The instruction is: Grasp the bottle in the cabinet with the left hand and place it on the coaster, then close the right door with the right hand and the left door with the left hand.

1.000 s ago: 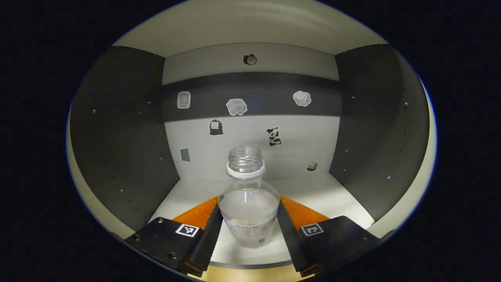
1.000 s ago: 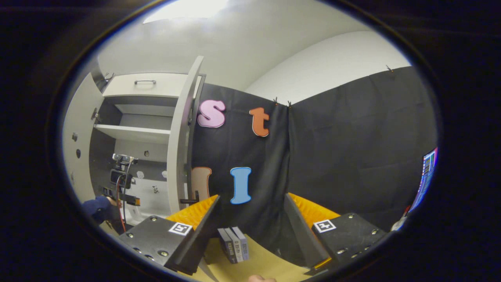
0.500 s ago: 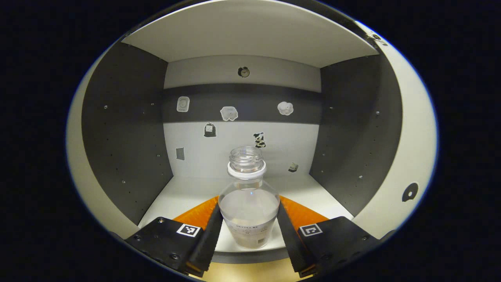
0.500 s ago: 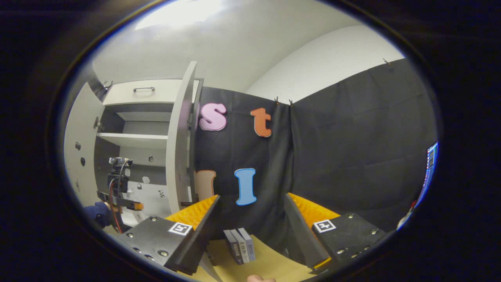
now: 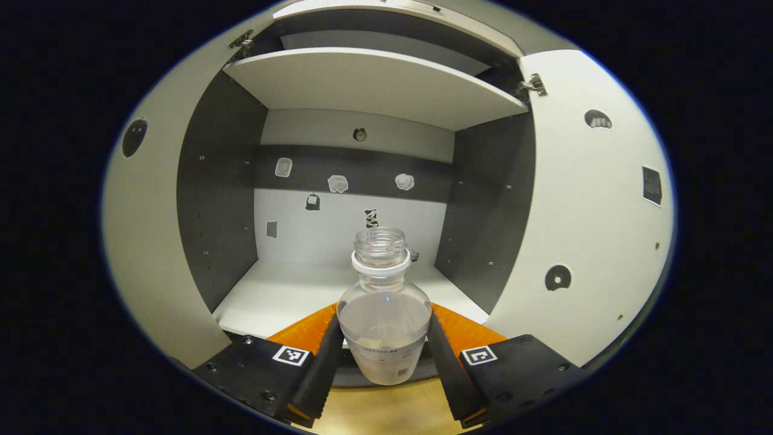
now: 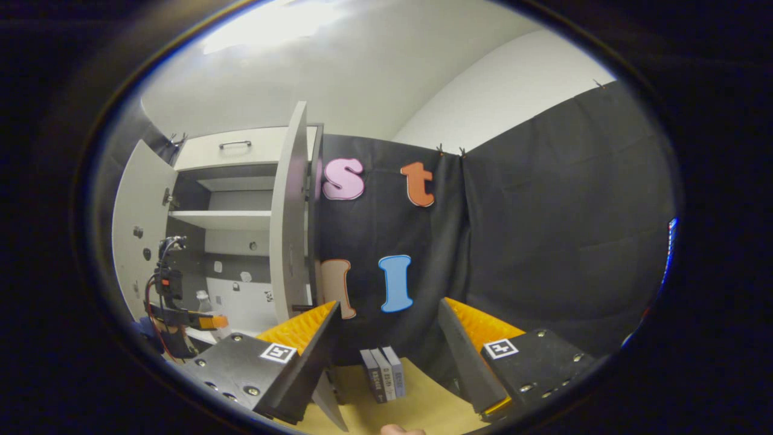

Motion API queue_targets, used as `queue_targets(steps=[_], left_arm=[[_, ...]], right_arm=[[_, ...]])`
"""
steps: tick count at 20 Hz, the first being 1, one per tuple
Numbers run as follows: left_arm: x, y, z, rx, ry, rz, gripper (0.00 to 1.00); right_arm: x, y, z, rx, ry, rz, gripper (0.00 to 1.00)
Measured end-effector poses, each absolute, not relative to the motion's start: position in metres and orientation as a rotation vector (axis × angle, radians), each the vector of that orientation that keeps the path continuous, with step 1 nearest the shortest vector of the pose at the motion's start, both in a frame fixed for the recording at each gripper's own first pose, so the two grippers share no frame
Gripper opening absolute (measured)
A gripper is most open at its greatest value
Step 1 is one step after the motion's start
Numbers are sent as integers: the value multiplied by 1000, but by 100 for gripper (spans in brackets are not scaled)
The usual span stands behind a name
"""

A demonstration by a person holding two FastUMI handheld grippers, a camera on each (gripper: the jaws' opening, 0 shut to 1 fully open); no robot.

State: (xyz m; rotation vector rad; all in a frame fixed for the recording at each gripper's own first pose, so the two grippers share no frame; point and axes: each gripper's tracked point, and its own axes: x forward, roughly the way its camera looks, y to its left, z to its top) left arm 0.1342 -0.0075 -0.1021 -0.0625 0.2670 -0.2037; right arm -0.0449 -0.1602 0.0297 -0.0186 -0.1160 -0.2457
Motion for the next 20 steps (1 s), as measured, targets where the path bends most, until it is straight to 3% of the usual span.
queue_targets(steps=[10, 11, 12, 13, 14, 17, 20], left_arm=[[42, 7, -211, -89, 423, -232, 77], [36, 9, -221, -85, 436, -230, 77], [30, 10, -229, -82, 440, -230, 77], [24, 11, -236, -81, 440, -231, 77], [18, 13, -244, -81, 442, -229, 77], [7, 22, -265, -78, 425, -199, 77], [-4, 30, -286, -82, 398, -175, 78]], right_arm=[[-40, -144, 22, 5, -100, -161, 97], [-39, -144, 20, 7, -96, -158, 93], [-39, -144, 20, 8, -94, -157, 97], [-38, -144, 20, 7, -95, -158, 93], [-37, -144, 21, 7, -98, -160, 97], [-35, -144, 20, 20, -99, -155, 93], [-31, -145, 16, 27, -90, -153, 97]])
